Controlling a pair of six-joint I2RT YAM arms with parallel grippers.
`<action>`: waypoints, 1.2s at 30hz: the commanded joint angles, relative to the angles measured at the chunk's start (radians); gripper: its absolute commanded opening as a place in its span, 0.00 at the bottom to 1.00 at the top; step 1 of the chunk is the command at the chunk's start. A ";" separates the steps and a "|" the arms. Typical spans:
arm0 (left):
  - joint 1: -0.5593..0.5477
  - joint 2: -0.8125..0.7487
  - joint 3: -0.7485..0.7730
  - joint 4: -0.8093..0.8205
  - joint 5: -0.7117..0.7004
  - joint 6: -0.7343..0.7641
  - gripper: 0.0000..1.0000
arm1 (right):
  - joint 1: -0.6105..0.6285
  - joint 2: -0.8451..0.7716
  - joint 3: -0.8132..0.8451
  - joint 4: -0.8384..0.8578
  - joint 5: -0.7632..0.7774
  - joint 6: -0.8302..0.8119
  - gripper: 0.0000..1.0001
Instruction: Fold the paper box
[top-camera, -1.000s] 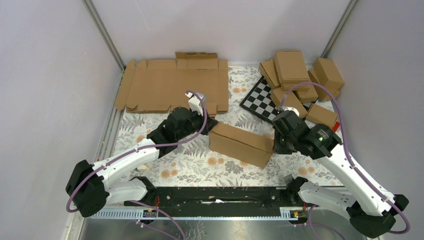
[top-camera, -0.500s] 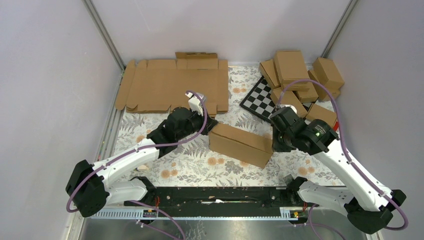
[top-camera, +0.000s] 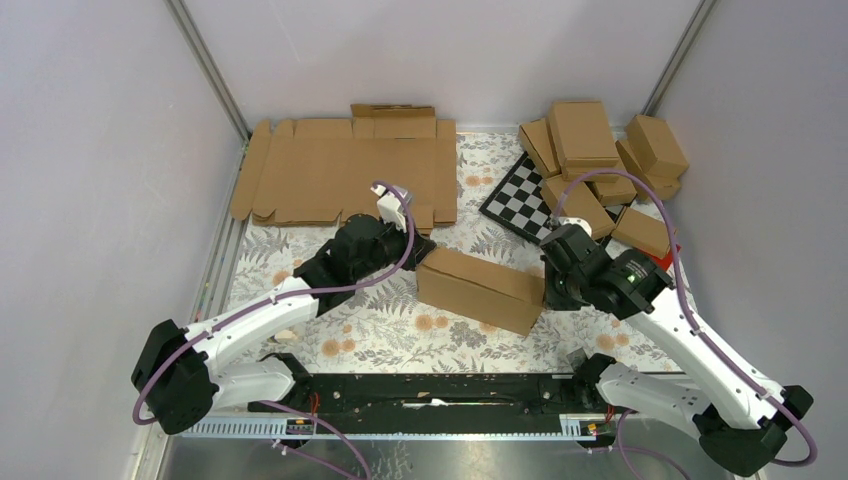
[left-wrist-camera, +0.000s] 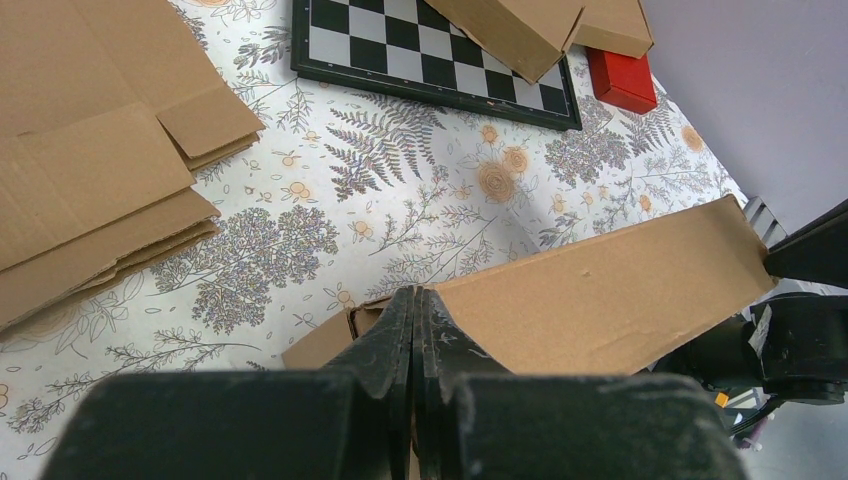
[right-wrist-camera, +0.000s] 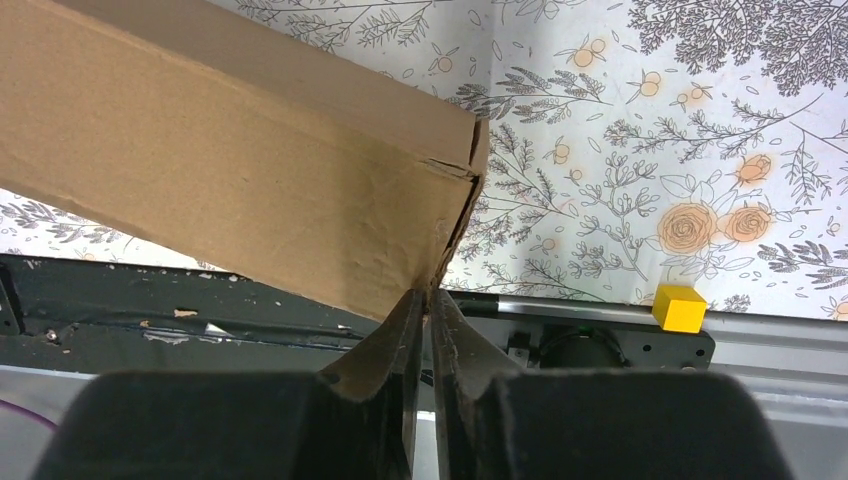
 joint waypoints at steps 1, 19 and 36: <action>-0.002 0.024 0.001 -0.088 0.018 0.007 0.00 | 0.005 0.022 0.046 -0.040 -0.006 -0.012 0.15; -0.001 0.057 0.116 -0.164 0.011 0.024 0.12 | 0.005 0.047 -0.018 0.012 -0.038 -0.030 0.17; -0.002 0.048 0.421 -0.670 -0.099 0.007 0.00 | 0.004 0.047 -0.024 0.014 -0.017 -0.034 0.17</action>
